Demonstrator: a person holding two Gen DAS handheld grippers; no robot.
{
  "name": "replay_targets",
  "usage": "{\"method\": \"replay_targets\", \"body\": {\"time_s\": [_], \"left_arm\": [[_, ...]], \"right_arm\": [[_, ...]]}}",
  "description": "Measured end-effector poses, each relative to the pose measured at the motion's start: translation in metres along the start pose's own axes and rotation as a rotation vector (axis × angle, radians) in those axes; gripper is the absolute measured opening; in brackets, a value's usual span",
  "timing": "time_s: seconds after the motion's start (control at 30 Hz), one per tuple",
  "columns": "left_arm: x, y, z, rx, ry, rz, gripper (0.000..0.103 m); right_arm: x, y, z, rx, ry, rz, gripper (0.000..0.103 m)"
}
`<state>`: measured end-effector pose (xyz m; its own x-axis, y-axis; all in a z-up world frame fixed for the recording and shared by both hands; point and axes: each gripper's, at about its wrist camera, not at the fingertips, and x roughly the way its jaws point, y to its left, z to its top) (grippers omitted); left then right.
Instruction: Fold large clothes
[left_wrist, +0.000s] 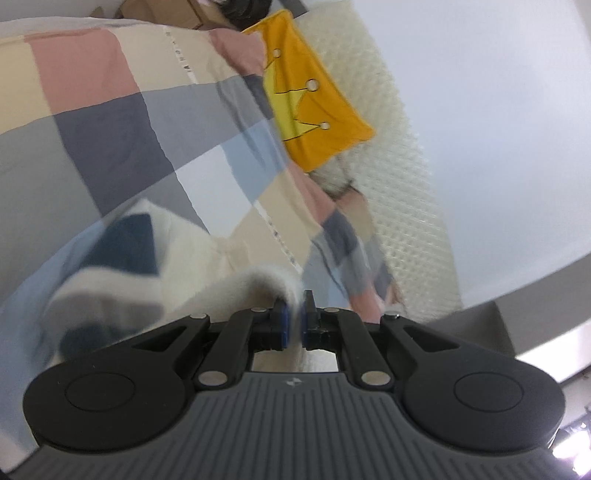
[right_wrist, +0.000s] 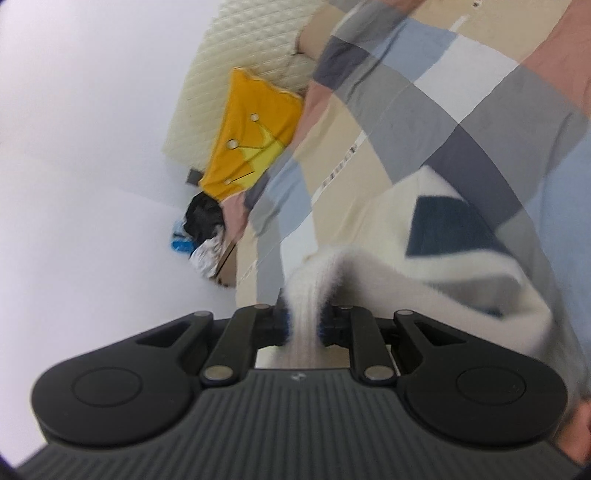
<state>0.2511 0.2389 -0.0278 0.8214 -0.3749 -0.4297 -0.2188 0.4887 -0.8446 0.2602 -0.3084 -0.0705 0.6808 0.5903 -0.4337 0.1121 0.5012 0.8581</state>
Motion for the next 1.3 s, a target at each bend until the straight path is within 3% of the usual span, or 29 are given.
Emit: {"method": "replay_targets", "body": {"time_s": [0.3,0.6,0.8,0.93,1.1,1.2,1.27,1.3], "left_arm": [[0.135,0.035,0.058,-0.016,0.024,0.099,0.008],[0.229,0.092,0.085,-0.005,0.050,0.194,0.007],[0.256,0.120,0.090,0.010,0.059,0.207,0.008],[0.262,0.118,0.092,0.060,0.062,0.193,0.008],[0.256,0.109,0.088,0.118,0.101,0.173,0.009],[0.250,0.102,0.087,0.140,0.132,0.180,0.024],[0.242,0.092,0.085,0.180,0.128,0.190,0.059],[0.236,0.088,0.084,0.201,0.124,0.179,0.062]], "right_arm": [[0.115,-0.032,0.058,0.056,0.014,-0.084,0.017],[0.202,-0.092,0.074,0.111,0.031,-0.151,0.017],[0.220,-0.106,0.078,0.108,0.025,-0.135,0.016],[0.221,-0.115,0.080,0.153,-0.008,-0.093,0.016],[0.219,-0.104,0.073,0.112,-0.027,-0.118,0.017],[0.216,-0.092,0.067,0.071,-0.033,-0.135,0.019],[0.212,-0.085,0.064,0.050,-0.034,-0.140,0.024],[0.209,-0.080,0.062,0.035,-0.037,-0.143,0.025]]}}
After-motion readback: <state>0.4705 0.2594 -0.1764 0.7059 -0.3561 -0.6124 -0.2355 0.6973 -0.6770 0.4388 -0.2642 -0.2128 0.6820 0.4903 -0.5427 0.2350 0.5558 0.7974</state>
